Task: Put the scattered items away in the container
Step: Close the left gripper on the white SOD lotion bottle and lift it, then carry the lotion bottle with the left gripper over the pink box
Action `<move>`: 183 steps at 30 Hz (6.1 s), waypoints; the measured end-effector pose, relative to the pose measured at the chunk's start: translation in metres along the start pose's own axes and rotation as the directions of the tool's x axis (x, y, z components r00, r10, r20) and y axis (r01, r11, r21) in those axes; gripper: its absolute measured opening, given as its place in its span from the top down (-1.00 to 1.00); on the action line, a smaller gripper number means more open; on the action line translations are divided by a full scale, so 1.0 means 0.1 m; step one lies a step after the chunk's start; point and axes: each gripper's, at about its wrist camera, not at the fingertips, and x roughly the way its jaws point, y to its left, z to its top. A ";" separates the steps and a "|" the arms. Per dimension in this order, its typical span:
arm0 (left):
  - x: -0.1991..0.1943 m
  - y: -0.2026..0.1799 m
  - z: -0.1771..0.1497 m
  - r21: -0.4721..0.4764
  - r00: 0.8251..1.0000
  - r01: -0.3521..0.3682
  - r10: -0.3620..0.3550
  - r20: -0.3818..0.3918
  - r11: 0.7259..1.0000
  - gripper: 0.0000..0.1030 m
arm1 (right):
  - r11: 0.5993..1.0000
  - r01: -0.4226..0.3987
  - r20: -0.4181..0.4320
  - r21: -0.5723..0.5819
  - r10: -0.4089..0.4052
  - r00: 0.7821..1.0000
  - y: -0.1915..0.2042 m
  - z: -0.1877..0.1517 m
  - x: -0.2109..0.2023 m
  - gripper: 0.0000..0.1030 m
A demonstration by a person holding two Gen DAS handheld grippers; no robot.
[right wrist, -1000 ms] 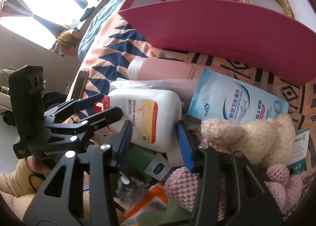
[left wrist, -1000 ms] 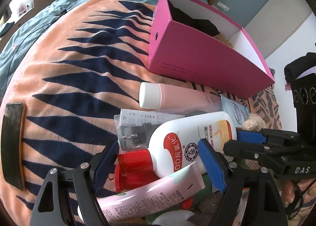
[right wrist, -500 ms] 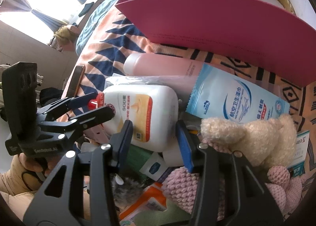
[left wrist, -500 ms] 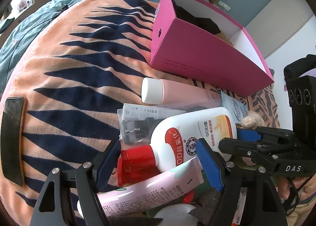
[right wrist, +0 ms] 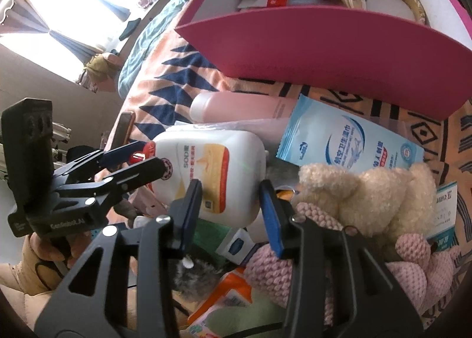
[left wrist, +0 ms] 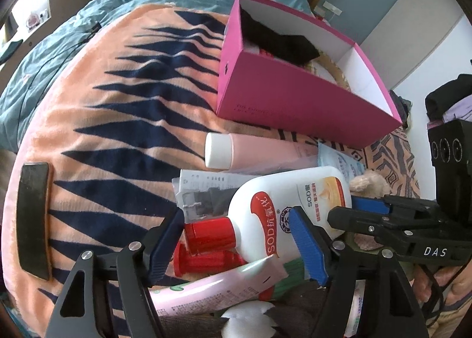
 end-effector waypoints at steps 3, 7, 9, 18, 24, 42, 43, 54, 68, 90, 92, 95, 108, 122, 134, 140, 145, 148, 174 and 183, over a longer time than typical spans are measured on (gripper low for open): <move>-0.07 -0.05 0.04 0.011 1.000 0.002 -0.003 0.019 1.000 -0.41 | 1.000 -0.007 0.013 0.001 0.007 1.000 0.01 -0.01 -0.08 0.16; -0.13 -0.10 0.09 0.021 0.999 0.006 -0.007 0.038 1.000 -0.41 | 1.000 -0.005 0.037 -0.007 0.005 0.999 0.04 -0.01 -0.18 0.16; -0.15 -0.12 0.11 0.024 0.999 0.010 -0.011 0.045 1.000 -0.41 | 1.000 -0.008 0.051 -0.007 0.009 0.999 0.05 -0.01 -0.24 0.16; -0.30 -0.24 0.17 0.039 0.996 0.037 -0.040 0.080 0.999 -0.41 | 1.000 0.000 0.101 -0.028 0.003 0.995 0.10 -0.01 -0.46 0.16; -0.37 -0.33 0.21 0.063 0.994 0.046 -0.052 0.100 0.997 -0.41 | 1.000 0.003 0.128 -0.026 0.000 0.992 0.08 -0.02 -0.58 0.16; -0.45 -0.59 0.32 0.125 0.987 0.089 -0.104 0.123 0.988 -0.41 | 0.999 0.046 0.199 -0.010 -0.043 0.979 0.02 -0.09 -0.89 0.16; -0.45 -0.61 0.33 0.130 0.987 0.091 -0.107 0.123 0.987 -0.41 | 0.999 0.049 0.202 -0.007 -0.046 0.978 0.02 -0.09 -0.90 0.16; -0.46 -0.80 0.42 0.175 0.982 0.121 -0.143 0.124 0.977 -0.41 | 0.997 0.069 0.252 0.025 -0.073 0.965 -0.07 -0.12 -1.11 0.16; -0.48 -1.00 0.54 0.211 0.977 0.138 -0.168 0.132 0.968 -0.41 | 0.995 0.077 0.298 0.055 -0.090 0.950 -0.17 -0.09 -1.30 0.16; -0.41 -1.19 0.79 0.236 0.973 0.140 -0.178 0.146 0.962 -0.41 | 0.993 0.102 0.351 0.053 -0.114 0.930 -0.25 0.08 -1.53 0.16; -0.40 -1.20 0.81 0.234 0.973 0.143 -0.180 0.145 0.962 -0.41 | 0.993 0.104 0.352 0.053 -0.116 0.929 -0.26 0.10 -1.53 0.16; -0.38 -1.20 0.85 0.233 0.974 0.142 -0.178 0.143 0.962 -0.41 | 0.993 0.106 0.354 0.052 -0.118 0.928 -0.27 0.12 -1.54 0.16; -0.31 -1.23 0.99 0.230 0.973 0.137 -0.174 0.151 0.964 -0.41 | 0.992 0.110 0.361 0.055 -0.122 0.925 -0.34 0.25 -1.53 0.16; -0.24 -1.31 1.17 0.237 0.972 0.125 -0.167 0.164 0.963 -0.42 | 0.991 0.121 0.370 0.056 -0.133 0.919 -0.44 0.42 -1.55 0.16; -0.11 -1.35 1.35 0.231 0.974 0.116 -0.156 0.163 0.966 -0.42 | 0.990 0.135 0.368 0.048 -0.144 0.918 -0.56 0.62 -1.52 0.16; -0.03 -1.37 1.42 0.224 0.975 0.118 -0.156 0.160 0.967 -0.42 | 0.989 0.135 0.366 0.058 -0.146 0.919 -0.67 0.71 -1.50 0.16; 0.06 -1.39 1.48 0.222 0.977 0.113 -0.149 0.151 0.968 -0.42 | 0.989 0.131 0.357 0.065 -0.145 0.923 -0.76 0.78 -1.46 0.16; 0.11 -1.39 1.50 0.217 0.979 0.108 -0.141 0.145 0.970 -0.42 | 0.989 0.127 0.349 0.070 -0.144 0.926 -0.82 0.82 -1.43 0.16; 0.60 -1.32 1.59 0.172 0.991 0.096 -0.110 0.070 0.980 -0.42 | 0.983 0.153 0.256 0.102 -0.174 0.951 -1.14 1.05 -1.04 0.16; 0.74 -1.32 1.61 0.169 0.992 0.105 -0.114 0.049 0.980 -0.42 | 0.978 0.183 0.227 0.103 -0.203 0.953 -1.20 1.10 -0.96 0.16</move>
